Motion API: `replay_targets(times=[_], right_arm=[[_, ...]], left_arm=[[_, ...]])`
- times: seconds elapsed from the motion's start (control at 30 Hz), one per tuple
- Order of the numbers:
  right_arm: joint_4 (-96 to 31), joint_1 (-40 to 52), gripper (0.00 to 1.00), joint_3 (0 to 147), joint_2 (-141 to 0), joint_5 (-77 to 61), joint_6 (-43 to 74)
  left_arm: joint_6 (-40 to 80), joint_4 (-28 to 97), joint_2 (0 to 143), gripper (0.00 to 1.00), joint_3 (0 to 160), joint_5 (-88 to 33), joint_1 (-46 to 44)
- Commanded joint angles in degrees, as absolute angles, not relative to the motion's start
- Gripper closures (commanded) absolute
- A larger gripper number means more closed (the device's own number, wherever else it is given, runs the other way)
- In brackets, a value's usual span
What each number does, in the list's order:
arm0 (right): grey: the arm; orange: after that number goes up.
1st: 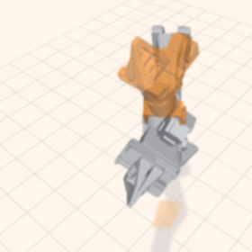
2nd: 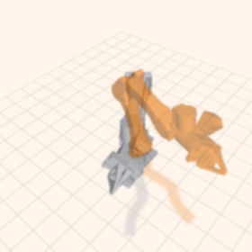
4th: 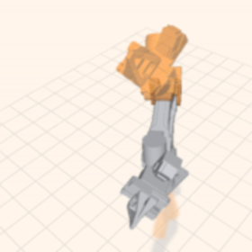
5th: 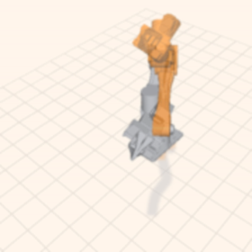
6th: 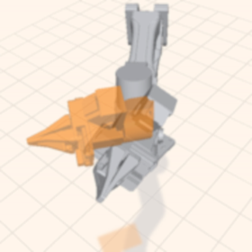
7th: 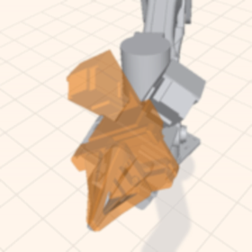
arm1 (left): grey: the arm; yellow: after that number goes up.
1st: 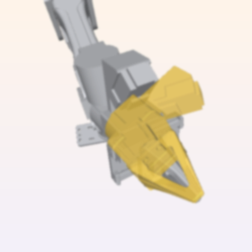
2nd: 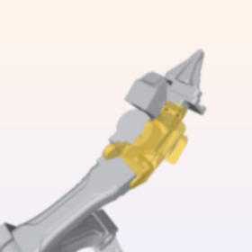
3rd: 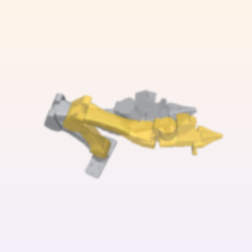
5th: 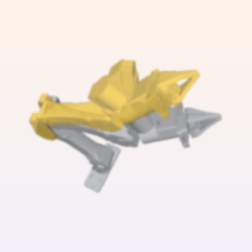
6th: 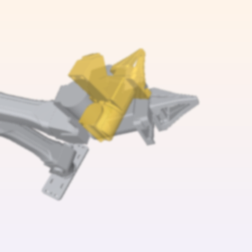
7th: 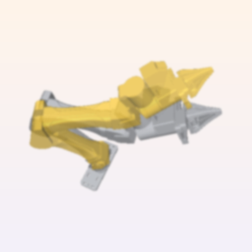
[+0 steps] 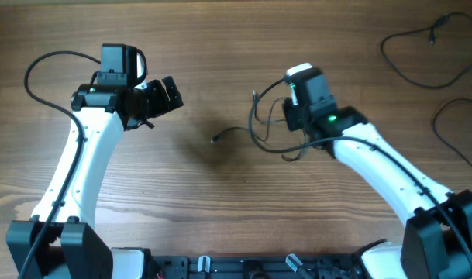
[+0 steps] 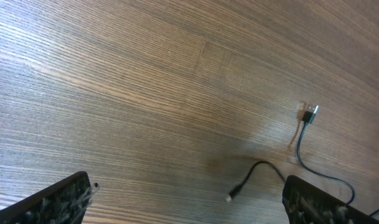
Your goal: Untangle cables
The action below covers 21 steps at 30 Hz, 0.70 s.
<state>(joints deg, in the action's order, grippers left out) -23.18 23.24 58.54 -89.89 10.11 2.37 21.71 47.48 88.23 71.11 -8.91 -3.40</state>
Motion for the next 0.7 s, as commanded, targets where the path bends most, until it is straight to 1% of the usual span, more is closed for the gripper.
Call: replay_targets(times=[0.0,0.1,0.23,0.3,0.37,0.4,0.43,0.47,0.57,0.67], right_arm=[[-23.4,21.2,0.0,58.4,-92.4,-3.2,3.0],[-23.6,20.8,0.0,58.4,-93.1,-3.1,4.3],[-25.5,20.2,0.0,58.4,-93.2,-1.9,15.0],[-26.4,20.1,0.0,58.4,-93.2,3.9,19.7],[-24.9,20.1,0.0,58.4,-93.2,8.6,20.3],[-23.5,20.1,0.0,58.4,-93.2,9.7,18.8],[-20.4,20.0,0.01,58.5,-93.2,10.1,12.8],[-19.6,19.7,0.0,58.7,-93.2,10.4,11.2],[-25.2,15.9,0.0,62.4,-93.3,10.9,21.2],[-24.6,10.4,0.0,64.5,-93.2,7.0,21.0]], left_arm=[[21.4,47.4,87.9,0.0,71.3,-9.4,-3.5],[21.4,47.4,87.9,0.0,71.3,-9.4,-3.5],[21.4,47.4,87.9,0.0,71.3,-9.4,-3.5],[21.4,47.4,87.9,0.0,71.3,-9.4,-3.5],[21.4,47.4,87.9,0.0,71.3,-9.4,-3.5],[21.4,47.4,87.9,0.0,71.3,-9.4,-3.5],[21.4,47.4,87.9,0.0,71.3,-9.4,-3.5],[21.4,47.4,87.9,0.0,71.3,-9.4,-3.5],[21.4,47.4,87.9,0.0,71.3,-9.4,-3.5],[21.4,47.4,87.9,0.0,71.3,-9.4,-3.5]])
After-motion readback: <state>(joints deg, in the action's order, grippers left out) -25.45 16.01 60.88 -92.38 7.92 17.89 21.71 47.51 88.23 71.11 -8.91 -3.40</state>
